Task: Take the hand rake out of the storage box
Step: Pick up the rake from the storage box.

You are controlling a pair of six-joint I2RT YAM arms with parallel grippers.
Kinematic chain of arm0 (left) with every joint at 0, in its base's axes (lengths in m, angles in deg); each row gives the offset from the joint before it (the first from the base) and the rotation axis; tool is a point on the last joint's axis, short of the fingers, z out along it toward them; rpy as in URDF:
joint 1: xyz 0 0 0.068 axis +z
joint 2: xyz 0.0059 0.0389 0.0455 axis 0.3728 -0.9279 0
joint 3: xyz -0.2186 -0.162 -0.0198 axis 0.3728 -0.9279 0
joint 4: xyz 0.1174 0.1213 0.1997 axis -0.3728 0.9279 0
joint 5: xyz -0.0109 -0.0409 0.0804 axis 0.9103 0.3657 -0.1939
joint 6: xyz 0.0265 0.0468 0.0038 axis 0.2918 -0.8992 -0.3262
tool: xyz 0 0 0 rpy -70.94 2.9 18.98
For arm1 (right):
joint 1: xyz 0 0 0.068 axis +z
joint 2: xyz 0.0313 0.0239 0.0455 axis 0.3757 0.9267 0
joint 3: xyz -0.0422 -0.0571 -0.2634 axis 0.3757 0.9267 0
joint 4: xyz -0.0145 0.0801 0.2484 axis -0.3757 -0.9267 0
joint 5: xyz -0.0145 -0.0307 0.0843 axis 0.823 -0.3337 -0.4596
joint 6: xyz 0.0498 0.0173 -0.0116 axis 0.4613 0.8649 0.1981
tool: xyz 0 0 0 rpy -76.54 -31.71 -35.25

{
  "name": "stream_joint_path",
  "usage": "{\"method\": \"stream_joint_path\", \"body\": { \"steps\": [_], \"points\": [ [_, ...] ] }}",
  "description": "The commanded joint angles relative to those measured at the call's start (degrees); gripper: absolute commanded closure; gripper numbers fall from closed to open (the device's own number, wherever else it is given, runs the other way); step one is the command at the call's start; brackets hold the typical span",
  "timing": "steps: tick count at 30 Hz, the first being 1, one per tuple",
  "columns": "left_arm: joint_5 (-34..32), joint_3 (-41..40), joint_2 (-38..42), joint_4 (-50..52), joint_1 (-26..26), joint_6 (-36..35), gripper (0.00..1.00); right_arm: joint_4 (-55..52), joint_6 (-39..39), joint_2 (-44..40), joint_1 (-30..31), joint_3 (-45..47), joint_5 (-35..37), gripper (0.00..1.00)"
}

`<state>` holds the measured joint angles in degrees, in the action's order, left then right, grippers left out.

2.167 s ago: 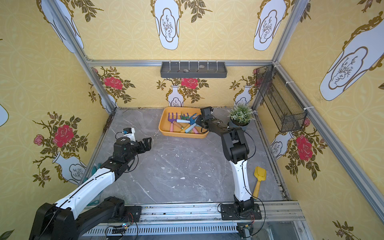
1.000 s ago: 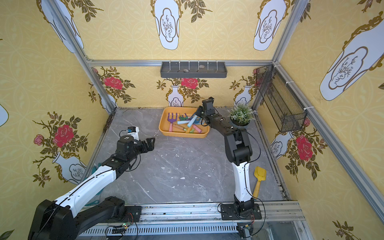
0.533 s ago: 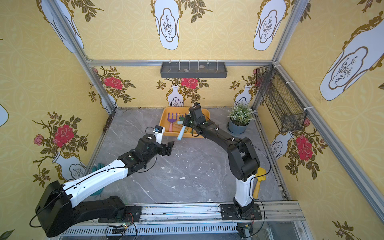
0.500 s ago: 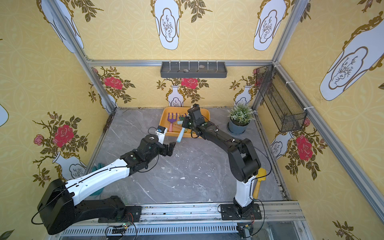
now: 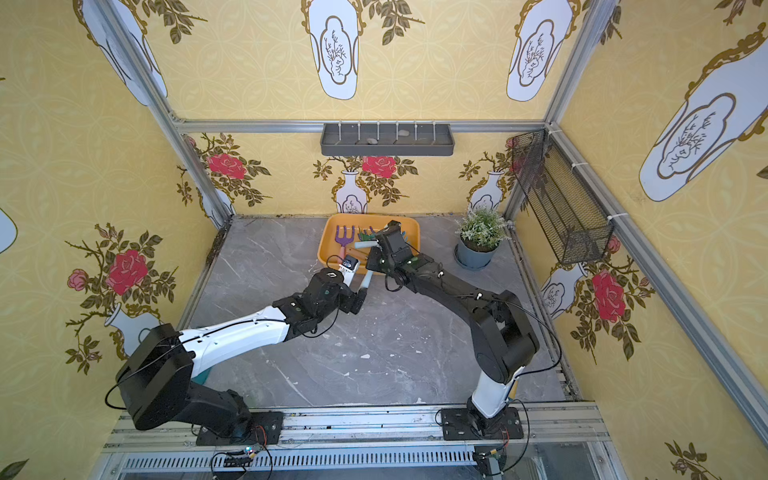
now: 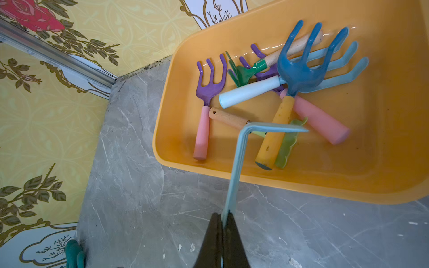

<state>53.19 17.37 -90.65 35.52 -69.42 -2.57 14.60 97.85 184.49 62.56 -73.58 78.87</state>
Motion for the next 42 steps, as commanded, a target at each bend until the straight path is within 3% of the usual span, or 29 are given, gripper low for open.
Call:
{"method": "stream_joint_path", "body": {
  "steps": [1, 5, 11, 13, 15, 21, 29, 31, 32, 35, 38, 42],
  "points": [
    [1.6, 1.0, -2.0, -1.4, -0.1, 0.4, 0.04, 1.4, 0.3, -0.7, 0.1, 0.3, 0.0, 1.00],
    [2.2, 1.7, -3.9, -1.9, -0.1, 1.4, 0.12, 3.1, 0.3, -2.3, 0.1, 2.2, -0.8, 1.00],
    [4.5, 2.2, -5.7, -1.8, -0.1, 3.1, 0.44, 3.9, 0.6, -4.0, 0.1, 3.9, -2.2, 1.00],
    [5.0, 2.0, -6.1, -2.0, -0.1, 3.4, 0.45, 4.5, 0.7, -4.3, 0.1, 4.4, -2.8, 1.00],
    [4.4, 2.5, -6.9, -1.3, -0.1, 3.8, 0.35, 4.5, 0.8, -4.4, 0.1, 4.5, -2.7, 1.00],
    [3.5, 3.9, -8.8, -0.5, -0.1, 4.4, 0.32, 4.9, 1.0, -4.1, 0.1, 4.4, -3.2, 1.00],
    [2.7, 3.6, -7.8, 0.0, -0.1, 6.1, 0.81, 5.0, 1.0, -4.0, 0.0, 4.7, -3.2, 1.00],
    [3.7, 2.6, -6.3, 1.2, -0.1, 8.5, 0.87, 5.4, 1.0, -4.3, -0.1, 5.2, -4.2, 0.79],
    [4.8, 1.7, -5.3, 1.7, -0.1, 10.1, 0.90, 6.1, 0.7, -4.7, -0.2, 5.7, -5.4, 0.73],
    [10.3, -4.5, 0.3, -0.2, -0.1, 15.9, 0.92, 12.0, 2.0, -8.3, -3.5, 11.1, -14.4, 0.47],
    [16.4, -12.8, 6.1, -5.3, 0.3, 22.7, 0.92, 16.8, 3.3, -13.4, -6.5, 17.0, -16.4, 0.31],
    [25.7, -21.3, 8.5, -13.0, 1.8, 31.4, 0.91, 15.9, 2.5, -17.8, -8.6, 19.9, -15.3, 0.24]
  ]
}}
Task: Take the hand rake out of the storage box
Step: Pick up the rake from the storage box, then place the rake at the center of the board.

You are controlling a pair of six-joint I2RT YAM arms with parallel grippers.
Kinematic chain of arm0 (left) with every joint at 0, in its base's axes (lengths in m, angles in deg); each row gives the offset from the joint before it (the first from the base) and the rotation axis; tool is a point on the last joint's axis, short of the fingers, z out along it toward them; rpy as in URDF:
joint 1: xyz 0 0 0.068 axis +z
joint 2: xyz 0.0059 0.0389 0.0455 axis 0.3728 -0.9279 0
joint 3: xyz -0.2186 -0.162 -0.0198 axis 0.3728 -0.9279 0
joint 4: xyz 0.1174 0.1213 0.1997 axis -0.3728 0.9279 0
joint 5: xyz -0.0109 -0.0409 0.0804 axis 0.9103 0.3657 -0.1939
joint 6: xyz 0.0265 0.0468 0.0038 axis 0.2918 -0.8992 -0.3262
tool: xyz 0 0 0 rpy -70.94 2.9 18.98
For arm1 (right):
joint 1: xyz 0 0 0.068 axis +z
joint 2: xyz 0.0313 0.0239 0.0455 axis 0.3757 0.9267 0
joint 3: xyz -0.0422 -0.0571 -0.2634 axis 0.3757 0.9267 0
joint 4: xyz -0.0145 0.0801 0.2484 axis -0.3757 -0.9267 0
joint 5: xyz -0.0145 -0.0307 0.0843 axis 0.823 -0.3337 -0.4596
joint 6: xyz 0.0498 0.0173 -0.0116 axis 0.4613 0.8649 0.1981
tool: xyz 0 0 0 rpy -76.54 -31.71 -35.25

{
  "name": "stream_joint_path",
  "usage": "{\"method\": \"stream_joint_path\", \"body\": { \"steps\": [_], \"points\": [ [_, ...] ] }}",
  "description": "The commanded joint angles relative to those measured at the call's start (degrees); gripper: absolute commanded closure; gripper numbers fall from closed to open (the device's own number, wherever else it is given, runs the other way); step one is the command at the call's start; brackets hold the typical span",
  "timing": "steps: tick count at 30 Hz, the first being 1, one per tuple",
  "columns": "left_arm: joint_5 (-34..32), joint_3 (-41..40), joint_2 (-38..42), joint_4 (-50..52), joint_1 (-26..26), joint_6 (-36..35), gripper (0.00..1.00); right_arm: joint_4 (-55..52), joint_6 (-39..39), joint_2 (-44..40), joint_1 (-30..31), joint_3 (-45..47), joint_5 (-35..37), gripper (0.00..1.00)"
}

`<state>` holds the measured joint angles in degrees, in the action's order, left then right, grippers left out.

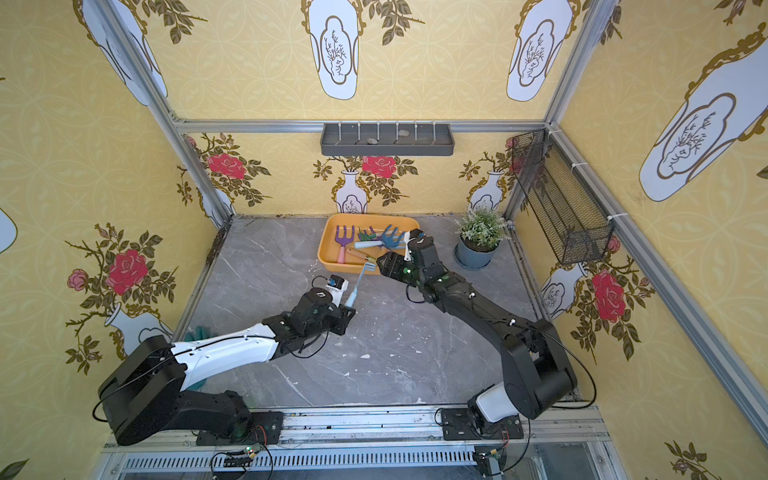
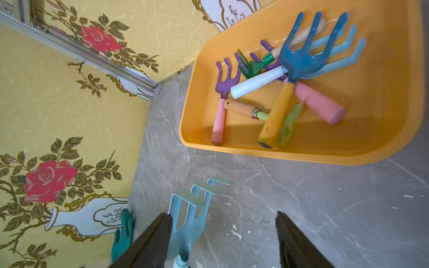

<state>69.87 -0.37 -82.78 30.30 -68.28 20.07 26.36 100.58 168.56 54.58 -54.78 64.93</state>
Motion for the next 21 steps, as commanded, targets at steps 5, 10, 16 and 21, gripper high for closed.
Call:
{"method": "stream_joint_path", "body": {
  "steps": [5, 10, 16, 21],
  "points": [
    [22.9, -15.3, -1.8, -28.7, 8.0, 23.2, 0.87, 1.9, -0.7, -5.2, -3.6, 3.7, 0.4, 0.21],
    [27.0, -14.8, -10.3, -30.3, 11.8, 26.3, 0.77, 1.4, -0.8, -7.3, -5.7, 5.7, 1.0, 0.20],
    [28.3, -14.9, -15.8, -32.4, 14.7, 27.6, 0.57, 0.8, -1.3, -8.1, -6.1, 6.3, 1.4, 0.18],
    [24.2, -13.3, -13.7, -23.2, 15.7, 25.2, 0.45, 0.7, -1.5, -7.8, -6.4, 6.5, 1.4, 0.16]
  ]
}}
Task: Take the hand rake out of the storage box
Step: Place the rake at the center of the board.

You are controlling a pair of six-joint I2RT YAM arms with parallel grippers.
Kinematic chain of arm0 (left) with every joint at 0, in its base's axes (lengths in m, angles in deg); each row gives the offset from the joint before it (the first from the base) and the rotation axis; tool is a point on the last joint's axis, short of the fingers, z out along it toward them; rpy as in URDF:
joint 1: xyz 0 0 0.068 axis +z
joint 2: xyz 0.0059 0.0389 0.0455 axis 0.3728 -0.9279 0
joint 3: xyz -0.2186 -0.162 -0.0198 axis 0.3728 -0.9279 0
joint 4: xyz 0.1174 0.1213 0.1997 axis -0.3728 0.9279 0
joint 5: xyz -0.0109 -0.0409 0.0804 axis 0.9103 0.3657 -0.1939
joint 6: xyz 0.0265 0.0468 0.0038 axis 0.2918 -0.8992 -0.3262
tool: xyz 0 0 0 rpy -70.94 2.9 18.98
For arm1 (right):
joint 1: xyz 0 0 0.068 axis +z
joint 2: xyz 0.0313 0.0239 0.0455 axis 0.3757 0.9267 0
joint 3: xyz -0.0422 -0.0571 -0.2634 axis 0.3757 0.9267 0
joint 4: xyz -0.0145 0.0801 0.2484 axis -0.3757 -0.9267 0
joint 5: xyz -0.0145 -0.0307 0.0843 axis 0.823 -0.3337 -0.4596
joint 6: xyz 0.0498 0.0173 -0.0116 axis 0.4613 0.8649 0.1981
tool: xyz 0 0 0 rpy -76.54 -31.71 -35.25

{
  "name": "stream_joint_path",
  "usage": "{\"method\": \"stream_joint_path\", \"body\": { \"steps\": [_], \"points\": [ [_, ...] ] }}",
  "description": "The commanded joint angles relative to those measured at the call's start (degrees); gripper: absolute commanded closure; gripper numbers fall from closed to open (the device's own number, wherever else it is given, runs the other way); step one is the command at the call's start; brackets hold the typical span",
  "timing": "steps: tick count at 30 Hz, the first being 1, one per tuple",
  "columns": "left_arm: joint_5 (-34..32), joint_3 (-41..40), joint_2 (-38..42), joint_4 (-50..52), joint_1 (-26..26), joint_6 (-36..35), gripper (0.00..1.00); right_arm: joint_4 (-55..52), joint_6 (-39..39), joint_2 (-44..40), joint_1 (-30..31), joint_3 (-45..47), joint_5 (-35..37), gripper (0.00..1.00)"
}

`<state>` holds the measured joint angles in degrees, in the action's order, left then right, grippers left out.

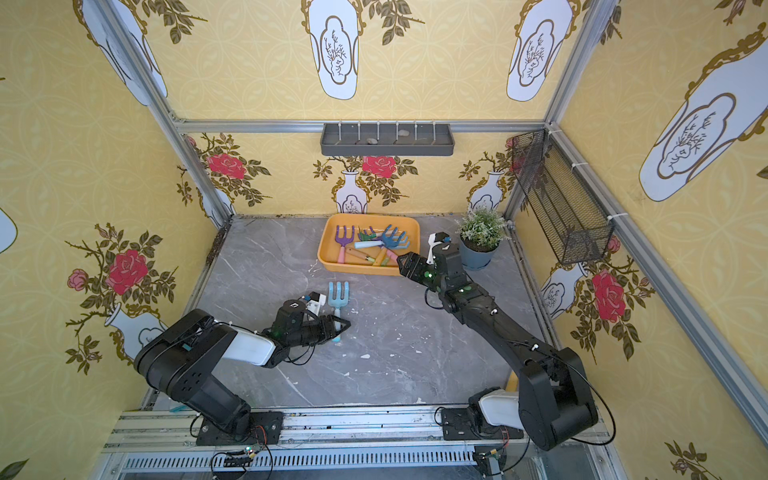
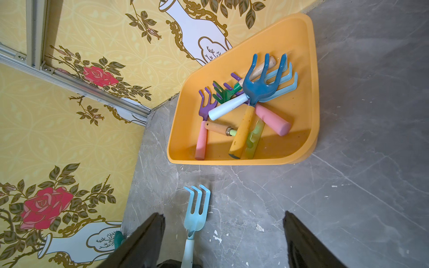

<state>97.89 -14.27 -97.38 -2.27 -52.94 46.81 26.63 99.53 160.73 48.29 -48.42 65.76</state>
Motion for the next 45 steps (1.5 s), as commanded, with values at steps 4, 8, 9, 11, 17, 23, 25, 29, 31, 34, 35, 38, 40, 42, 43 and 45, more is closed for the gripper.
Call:
{"method": "stream_joint_path", "body": {
  "steps": [4, 8, 9, 11, 17, 23, 25, 29, 31, 34, 35, 38, 40, 42, 43, 45],
  "points": [
    [-11.9, 4.1, 6.6, 25.9, 0.4, -5.8, 0.36, 0.4, -0.8, 0.0, -0.5, 0.4, 0.7, 0.16],
    [-23.9, 10.3, 10.2, 44.5, -0.8, -9.6, 0.28, 0.6, -1.2, 0.0, -0.9, 0.5, 0.6, 0.15],
    [-26.8, 12.4, 10.1, 48.7, -1.8, -10.3, 0.27, 0.6, -1.3, 0.1, -1.0, 0.4, 0.5, 0.15],
    [-33.1, 16.7, 9.1, 56.8, -4.3, -10.4, 0.26, 0.7, -1.5, 0.2, -1.2, 0.6, 0.5, 0.15],
    [-44.7, 28.7, 0.6, 70.4, -11.9, -9.2, 0.33, 1.1, -1.8, 0.4, -1.7, 1.1, -0.2, 0.14],
    [-46.6, 32.9, -7.7, 72.4, -12.2, -8.4, 0.57, 0.2, -3.3, 0.1, -2.0, 1.4, 1.3, 0.15],
    [-47.6, 32.8, -8.0, 72.4, -12.2, -7.8, 0.66, -0.6, -4.3, 1.3, -2.0, 0.7, 2.2, 0.16],
    [-47.8, 32.2, -7.2, 70.8, -10.9, -7.6, 0.74, -3.0, -5.7, 6.4, -2.1, -1.8, 4.8, 0.19],
    [-47.6, 31.6, -6.8, 69.9, -9.8, -7.6, 0.77, -4.0, -6.1, 9.1, -2.0, -3.4, 6.0, 0.22],
    [-47.0, 30.4, -6.3, 68.0, -8.5, -7.9, 0.80, -5.8, -6.4, 13.7, -2.1, -6.3, 7.5, 0.24],
    [-46.6, 30.2, -6.3, 67.1, -8.3, -8.7, 0.80, -6.6, -6.4, 15.3, -2.1, -7.6, 8.4, 0.25],
    [-46.7, 30.6, -7.0, 66.4, -8.2, -10.4, 0.77, -7.1, -6.6, 20.0, -2.5, -10.6, 10.3, 0.31],
    [-46.9, 30.8, -7.2, 66.2, -8.2, -11.5, 0.76, -7.4, -7.0, 23.2, -2.7, -12.9, 11.1, 0.37],
    [-47.1, 30.2, -6.9, 65.6, -8.2, -12.7, 0.74, -8.5, -7.3, 26.4, -3.2, -16.0, 12.0, 0.42],
    [-47.0, 29.8, -6.4, 65.2, -8.2, -13.5, 0.73, -8.6, -7.6, 28.0, -3.4, -17.4, 12.6, 0.43],
    [-47.0, 29.2, -5.6, 64.8, -8.1, -14.6, 0.69, -8.5, -8.3, 31.3, -4.5, -20.4, 11.8, 0.44]
  ]
}}
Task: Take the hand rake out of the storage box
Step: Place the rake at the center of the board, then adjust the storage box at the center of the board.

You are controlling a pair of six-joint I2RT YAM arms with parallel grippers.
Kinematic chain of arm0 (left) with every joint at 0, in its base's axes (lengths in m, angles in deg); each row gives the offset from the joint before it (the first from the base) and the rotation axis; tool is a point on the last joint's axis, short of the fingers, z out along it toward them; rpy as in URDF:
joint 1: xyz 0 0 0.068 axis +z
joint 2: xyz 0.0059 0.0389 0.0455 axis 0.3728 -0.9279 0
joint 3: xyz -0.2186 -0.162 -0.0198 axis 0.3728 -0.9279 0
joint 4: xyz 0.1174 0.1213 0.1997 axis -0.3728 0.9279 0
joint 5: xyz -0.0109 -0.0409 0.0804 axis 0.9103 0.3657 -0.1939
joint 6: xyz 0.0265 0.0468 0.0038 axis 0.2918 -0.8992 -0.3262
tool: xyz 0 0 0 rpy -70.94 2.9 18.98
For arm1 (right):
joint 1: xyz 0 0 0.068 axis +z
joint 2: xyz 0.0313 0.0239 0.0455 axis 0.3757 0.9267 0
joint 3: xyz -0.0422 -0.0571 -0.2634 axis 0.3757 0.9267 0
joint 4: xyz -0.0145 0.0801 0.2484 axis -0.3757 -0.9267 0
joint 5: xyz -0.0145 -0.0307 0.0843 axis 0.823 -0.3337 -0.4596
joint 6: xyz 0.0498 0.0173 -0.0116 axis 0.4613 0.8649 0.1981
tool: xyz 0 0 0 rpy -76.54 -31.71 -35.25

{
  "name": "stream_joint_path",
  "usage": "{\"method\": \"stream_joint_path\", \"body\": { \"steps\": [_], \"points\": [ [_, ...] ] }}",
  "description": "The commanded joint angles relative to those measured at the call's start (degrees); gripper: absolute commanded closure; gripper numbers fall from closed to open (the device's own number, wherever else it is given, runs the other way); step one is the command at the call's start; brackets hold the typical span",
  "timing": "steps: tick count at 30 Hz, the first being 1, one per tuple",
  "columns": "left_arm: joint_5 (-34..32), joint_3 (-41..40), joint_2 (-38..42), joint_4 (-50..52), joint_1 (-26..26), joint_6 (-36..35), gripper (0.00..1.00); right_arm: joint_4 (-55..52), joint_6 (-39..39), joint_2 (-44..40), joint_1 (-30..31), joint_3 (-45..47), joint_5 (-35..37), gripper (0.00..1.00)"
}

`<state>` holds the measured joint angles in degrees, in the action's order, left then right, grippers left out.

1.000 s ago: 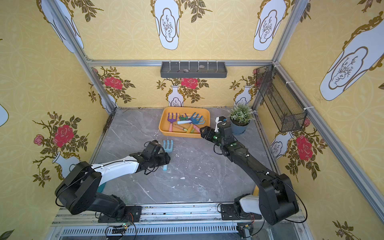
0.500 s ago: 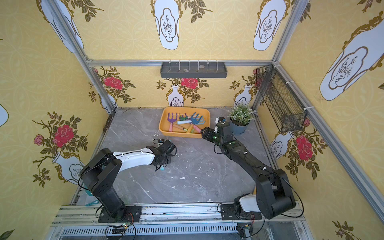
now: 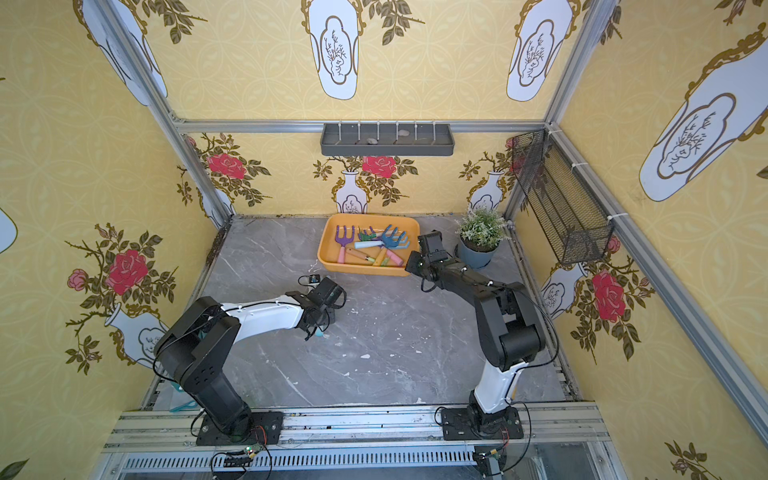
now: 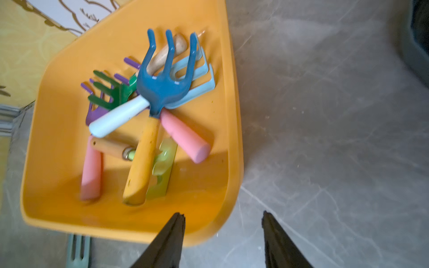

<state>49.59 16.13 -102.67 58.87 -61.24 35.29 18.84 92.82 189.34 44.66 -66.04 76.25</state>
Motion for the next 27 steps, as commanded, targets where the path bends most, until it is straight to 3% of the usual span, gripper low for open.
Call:
{"method": "stream_joint_path", "body": {
  "steps": [1, 10, 13, 16, 27],
  "points": [
    [1.2, -1.4, 0.0, 3.5, 0.2, -4.1, 0.66, -0.9, -1.6, 4.7, -1.9, -4.7, 0.1, 0.47],
    [1.0, -3.8, 10.7, 3.5, 0.4, -7.8, 0.37, -2.5, -3.4, 16.2, -4.4, -16.6, -2.9, 0.79],
    [1.9, -6.2, 17.1, 2.7, 1.4, -8.2, 0.26, -2.3, -3.6, 18.1, -4.7, -18.6, -3.3, 0.85],
    [4.2, -9.2, 23.8, 0.4, 2.6, -8.9, 0.22, -2.3, -4.1, 19.9, -4.7, -21.2, -3.4, 0.91],
    [7.5, -18.3, 37.7, -3.0, 7.0, -8.7, 0.11, 1.0, -12.1, 21.8, -5.0, -23.7, -5.9, 0.94]
  ]
}}
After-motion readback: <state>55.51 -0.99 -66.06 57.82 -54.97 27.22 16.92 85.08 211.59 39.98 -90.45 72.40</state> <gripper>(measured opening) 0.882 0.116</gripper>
